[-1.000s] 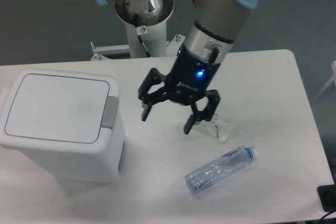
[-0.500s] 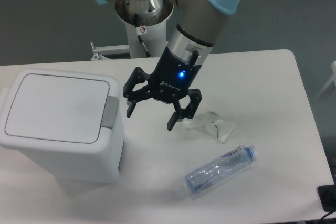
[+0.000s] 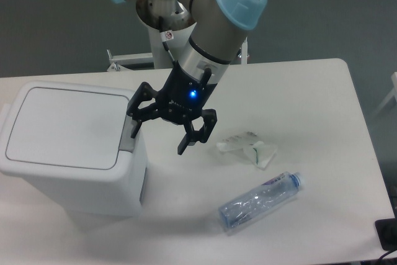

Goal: Open the trash can
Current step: 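Press the gripper fingers on the lid's grey button to pop it open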

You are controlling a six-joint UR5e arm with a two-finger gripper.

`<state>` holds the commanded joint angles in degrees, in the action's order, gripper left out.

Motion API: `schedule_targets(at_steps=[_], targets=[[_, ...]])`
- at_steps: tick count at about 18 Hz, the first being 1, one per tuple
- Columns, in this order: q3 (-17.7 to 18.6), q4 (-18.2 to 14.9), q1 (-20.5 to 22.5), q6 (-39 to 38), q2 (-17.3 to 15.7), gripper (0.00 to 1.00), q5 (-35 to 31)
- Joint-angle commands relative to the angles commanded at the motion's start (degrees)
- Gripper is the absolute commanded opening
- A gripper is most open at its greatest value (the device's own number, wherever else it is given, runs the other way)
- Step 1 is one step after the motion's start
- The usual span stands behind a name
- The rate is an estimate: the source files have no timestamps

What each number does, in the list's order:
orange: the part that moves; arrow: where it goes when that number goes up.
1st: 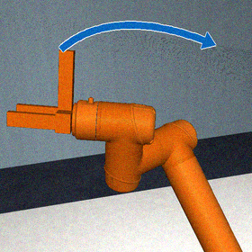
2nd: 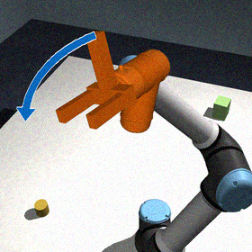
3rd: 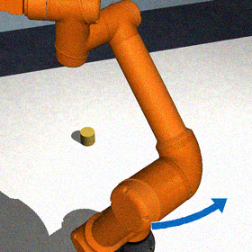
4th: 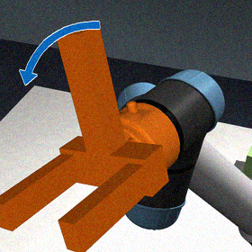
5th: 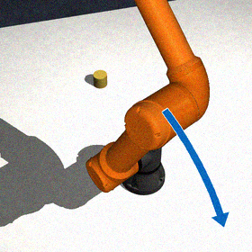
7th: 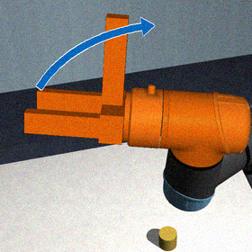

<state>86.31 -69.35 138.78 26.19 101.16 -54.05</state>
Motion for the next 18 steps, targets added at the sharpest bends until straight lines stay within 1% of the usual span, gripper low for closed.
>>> schedule_targets(at_steps=[1,3,6,18], targets=[[0.09,0.53,0.0,-0.09,0.0,1.0,-1.05],[0.18,0.54,-0.17,-0.26,0.09,1.0,-3.59],[0.09,0.36,-0.79,-0.35,0.18,1.0,-3.61],[0.53,0.27,-0.88,-0.53,0.18,1.0,-3.61]])
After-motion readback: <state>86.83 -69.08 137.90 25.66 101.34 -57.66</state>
